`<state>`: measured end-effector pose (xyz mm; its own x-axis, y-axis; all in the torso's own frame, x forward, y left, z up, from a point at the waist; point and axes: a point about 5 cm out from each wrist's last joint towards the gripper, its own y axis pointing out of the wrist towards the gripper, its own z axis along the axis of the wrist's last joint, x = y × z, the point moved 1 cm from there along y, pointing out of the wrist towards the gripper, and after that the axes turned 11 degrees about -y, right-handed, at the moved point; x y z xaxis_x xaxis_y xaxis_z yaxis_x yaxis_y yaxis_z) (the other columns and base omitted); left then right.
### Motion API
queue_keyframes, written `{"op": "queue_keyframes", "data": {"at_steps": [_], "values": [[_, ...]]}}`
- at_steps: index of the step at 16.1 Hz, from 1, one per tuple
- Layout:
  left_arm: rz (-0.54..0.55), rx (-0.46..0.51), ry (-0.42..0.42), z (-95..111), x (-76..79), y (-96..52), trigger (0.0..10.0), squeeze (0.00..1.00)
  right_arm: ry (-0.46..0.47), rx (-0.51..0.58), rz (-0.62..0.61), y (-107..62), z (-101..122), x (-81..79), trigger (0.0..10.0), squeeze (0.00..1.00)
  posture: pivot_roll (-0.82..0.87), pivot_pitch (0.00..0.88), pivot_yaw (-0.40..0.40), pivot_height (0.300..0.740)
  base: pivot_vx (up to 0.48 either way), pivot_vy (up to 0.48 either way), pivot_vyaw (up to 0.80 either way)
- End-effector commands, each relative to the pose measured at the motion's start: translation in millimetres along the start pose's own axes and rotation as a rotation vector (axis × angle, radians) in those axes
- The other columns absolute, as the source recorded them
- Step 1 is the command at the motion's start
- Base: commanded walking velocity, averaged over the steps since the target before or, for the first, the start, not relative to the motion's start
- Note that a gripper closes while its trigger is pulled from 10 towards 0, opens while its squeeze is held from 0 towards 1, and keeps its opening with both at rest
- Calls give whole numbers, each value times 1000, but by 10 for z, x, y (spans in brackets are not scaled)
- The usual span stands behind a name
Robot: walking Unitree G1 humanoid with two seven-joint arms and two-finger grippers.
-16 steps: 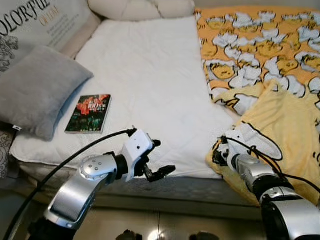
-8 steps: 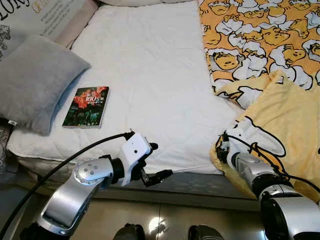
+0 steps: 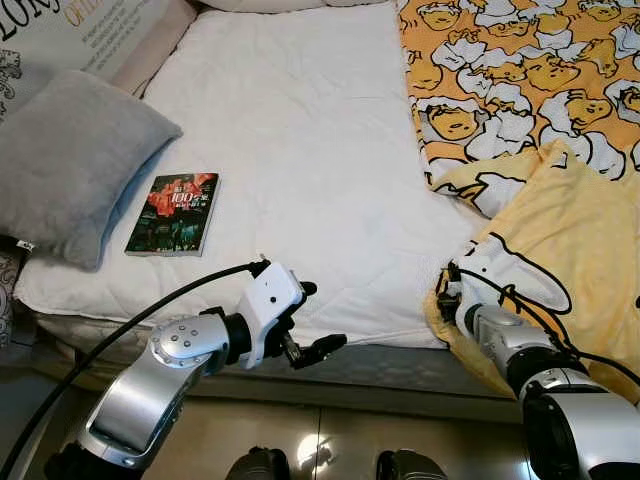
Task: Clean up the room
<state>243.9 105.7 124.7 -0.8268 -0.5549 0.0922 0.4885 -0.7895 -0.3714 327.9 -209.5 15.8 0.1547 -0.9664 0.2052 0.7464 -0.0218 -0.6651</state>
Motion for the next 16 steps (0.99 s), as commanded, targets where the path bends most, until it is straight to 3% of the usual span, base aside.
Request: {"op": "queue_keyframes", "data": {"at_steps": [1, 9, 12, 14, 15, 16], "values": [[9, -8, -1, -30, -14, 7, 10000, 0, 3, 5, 2, 0, 11, 8, 0, 0, -15, 98, 56, 740, 0, 0, 0], [-46, -12, -3, -19, 13, 52, 10000, 0, -2, 39, 9, -17, 59, 94, 0, 0, -38, 79, 53, 740, 0, 0, 0], [-60, -15, 6, -4, 8, 66, 10000, 0, -51, 108, 156, -41, 146, 35, 0, 0, -43, 72, 45, 740, 0, 0, 0], [-66, -19, 8, -12, 6, 68, 10000, 0, -126, 228, 568, -184, 177, -248, 0, 0, -50, 73, 46, 740, 0, 0, 0], [-76, -22, 8, -16, 19, 80, 10000, 0, -223, 231, 765, -325, 63, -372, 0, 0, -55, 75, 50, 740, 0, 0, 0], [-80, -22, 7, -18, 25, 83, 10000, 0, -263, 223, 830, -381, 6, -416, 0, 0, -55, 75, 50, 740, 0, 0, 0]]}}
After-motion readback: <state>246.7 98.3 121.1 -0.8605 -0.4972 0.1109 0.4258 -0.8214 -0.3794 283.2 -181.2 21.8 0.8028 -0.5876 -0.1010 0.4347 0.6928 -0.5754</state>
